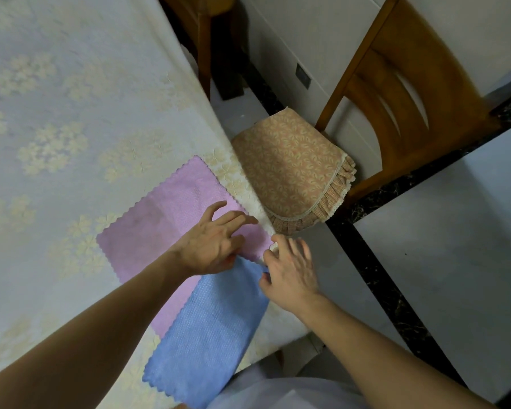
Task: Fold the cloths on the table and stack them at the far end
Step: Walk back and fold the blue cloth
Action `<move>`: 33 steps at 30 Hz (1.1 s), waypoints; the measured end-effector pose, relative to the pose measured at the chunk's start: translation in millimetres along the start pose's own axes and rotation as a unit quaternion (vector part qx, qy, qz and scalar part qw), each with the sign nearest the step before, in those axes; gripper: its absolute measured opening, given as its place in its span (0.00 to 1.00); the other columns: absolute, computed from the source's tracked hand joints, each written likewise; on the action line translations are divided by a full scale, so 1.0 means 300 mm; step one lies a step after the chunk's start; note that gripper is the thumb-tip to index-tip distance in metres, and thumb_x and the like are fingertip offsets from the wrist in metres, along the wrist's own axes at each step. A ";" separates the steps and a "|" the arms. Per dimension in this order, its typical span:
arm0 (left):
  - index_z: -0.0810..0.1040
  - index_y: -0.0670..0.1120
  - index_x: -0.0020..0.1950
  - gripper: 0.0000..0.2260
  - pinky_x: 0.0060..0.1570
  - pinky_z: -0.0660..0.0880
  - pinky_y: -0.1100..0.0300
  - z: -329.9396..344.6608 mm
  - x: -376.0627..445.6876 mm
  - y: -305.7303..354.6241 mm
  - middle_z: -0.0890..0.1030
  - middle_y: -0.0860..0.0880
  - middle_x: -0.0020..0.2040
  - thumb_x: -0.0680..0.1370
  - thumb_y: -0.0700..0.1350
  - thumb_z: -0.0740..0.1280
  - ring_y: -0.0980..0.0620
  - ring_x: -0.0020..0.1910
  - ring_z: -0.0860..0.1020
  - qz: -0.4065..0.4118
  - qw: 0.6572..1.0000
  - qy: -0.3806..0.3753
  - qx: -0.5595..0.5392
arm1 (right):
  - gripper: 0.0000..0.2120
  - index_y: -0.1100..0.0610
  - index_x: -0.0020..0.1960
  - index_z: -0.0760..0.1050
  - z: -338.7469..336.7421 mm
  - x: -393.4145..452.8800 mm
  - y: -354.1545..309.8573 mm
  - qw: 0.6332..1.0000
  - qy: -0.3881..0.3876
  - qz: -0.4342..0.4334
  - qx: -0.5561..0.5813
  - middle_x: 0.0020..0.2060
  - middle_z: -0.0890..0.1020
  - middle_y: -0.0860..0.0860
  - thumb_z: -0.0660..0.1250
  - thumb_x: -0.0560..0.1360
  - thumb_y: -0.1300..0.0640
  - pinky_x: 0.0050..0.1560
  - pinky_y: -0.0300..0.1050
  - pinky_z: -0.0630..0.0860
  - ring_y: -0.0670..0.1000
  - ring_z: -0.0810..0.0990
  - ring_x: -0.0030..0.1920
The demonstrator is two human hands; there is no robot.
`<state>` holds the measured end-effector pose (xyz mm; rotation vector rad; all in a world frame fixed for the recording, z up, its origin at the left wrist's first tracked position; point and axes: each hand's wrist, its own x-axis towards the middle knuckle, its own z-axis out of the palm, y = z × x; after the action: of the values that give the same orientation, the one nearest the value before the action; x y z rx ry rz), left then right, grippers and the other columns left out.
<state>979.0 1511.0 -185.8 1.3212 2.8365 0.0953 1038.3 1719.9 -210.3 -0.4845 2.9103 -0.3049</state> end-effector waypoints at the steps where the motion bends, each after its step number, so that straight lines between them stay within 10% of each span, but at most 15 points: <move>1: 0.80 0.47 0.37 0.04 0.68 0.61 0.38 -0.005 -0.003 -0.005 0.76 0.46 0.67 0.65 0.46 0.68 0.47 0.64 0.74 -0.002 1.000 0.000 0.003 | 0.13 0.54 0.42 0.79 -0.001 0.003 -0.001 1.000 -0.005 -0.003 -0.004 0.55 0.76 0.55 0.72 0.61 0.49 0.63 0.61 0.73 0.57 0.77 0.55; 33: 0.75 0.43 0.35 0.03 0.67 0.62 0.38 -0.234 -0.171 0.113 0.80 0.42 0.62 0.69 0.39 0.66 0.42 0.59 0.79 -0.180 0.968 0.131 0.112 | 0.04 0.56 0.41 0.78 -0.249 -0.031 -0.018 0.962 0.237 -0.136 0.014 0.53 0.79 0.54 0.69 0.66 0.59 0.63 0.59 0.70 0.57 0.79 0.49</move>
<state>1035.3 1489.9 -114.5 0.8472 3.3476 -0.0621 1033.2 1730.7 -135.7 -0.9253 3.2864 -0.5718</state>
